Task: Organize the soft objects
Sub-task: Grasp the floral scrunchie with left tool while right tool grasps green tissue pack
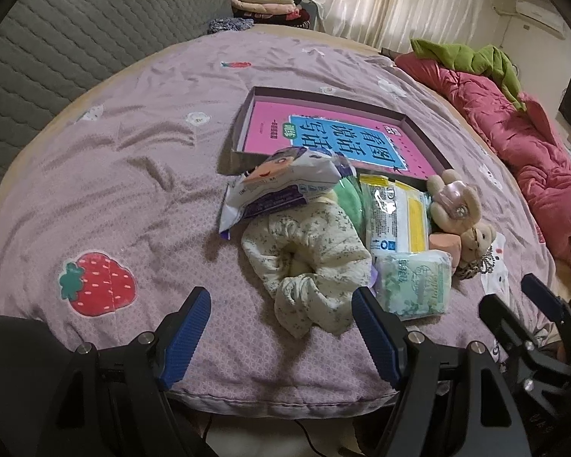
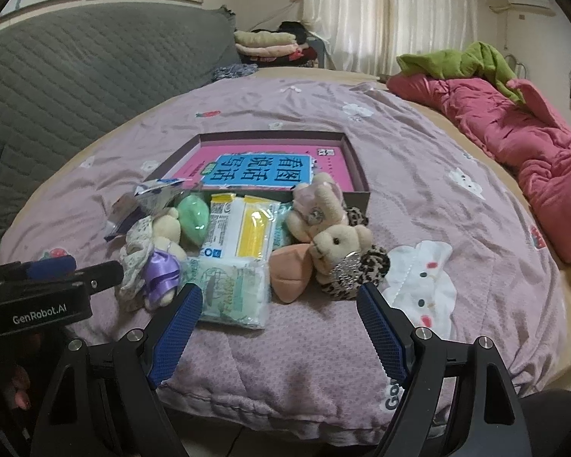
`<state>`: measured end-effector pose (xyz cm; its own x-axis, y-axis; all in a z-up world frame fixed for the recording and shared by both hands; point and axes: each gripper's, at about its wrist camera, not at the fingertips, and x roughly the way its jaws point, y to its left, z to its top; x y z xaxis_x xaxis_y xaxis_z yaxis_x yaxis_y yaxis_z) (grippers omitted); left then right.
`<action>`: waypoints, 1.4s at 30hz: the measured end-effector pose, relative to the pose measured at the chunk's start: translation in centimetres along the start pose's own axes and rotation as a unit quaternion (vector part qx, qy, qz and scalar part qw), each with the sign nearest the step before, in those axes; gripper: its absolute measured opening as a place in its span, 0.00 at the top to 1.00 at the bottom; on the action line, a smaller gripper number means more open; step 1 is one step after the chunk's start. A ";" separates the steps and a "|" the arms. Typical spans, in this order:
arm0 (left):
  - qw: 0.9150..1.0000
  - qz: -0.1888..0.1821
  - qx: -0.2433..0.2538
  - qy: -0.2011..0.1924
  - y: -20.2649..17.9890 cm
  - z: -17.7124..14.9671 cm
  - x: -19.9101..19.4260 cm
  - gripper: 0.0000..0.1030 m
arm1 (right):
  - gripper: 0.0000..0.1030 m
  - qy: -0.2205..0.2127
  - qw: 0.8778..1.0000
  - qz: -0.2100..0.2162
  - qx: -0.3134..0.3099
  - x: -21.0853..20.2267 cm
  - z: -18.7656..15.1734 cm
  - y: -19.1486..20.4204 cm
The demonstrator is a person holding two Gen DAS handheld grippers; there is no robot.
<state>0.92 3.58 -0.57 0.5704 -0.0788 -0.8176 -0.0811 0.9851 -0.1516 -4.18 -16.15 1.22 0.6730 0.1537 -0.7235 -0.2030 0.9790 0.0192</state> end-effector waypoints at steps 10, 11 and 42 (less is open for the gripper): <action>1.000 -0.023 0.015 0.004 -1.5 0.3 1.2 0.26 | 0.18 0.021 1.000 0.010 -0.007 1.7 -0.2 0.8; 1.000 -0.024 0.015 0.011 -1.4 0.4 1.7 0.26 | 0.18 0.025 1.000 0.012 -0.007 1.9 -0.2 0.9; 0.994 -0.093 -0.021 0.054 0.9 1.8 4.5 0.77 | 0.25 0.085 0.996 0.020 -0.012 8.9 -0.6 4.0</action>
<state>4.87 4.41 -3.40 0.4884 -0.2766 -0.8276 -0.0176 0.9451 -0.3263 0.61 -10.95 -5.56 0.5348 0.1666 -0.8284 -0.2460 0.9686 0.0359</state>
